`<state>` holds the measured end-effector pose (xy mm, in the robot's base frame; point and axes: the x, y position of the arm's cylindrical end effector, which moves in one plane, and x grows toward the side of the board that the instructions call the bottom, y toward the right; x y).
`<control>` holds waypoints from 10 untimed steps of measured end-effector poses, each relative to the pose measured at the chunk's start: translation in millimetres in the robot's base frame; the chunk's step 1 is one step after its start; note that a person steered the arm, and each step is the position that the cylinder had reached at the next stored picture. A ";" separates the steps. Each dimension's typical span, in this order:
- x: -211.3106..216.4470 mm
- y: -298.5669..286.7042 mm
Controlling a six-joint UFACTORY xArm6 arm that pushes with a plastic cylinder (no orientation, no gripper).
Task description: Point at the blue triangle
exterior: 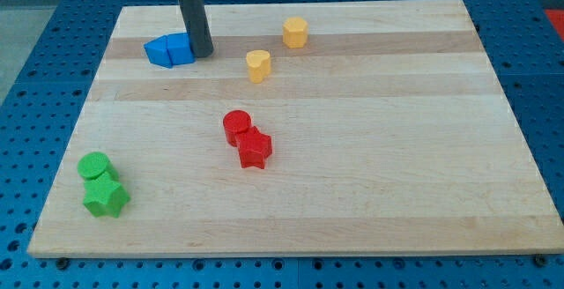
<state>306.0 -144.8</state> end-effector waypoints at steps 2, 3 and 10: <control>-33.4 -4.6; -40.7 -4.6; -14.3 -113.0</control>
<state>291.7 -257.8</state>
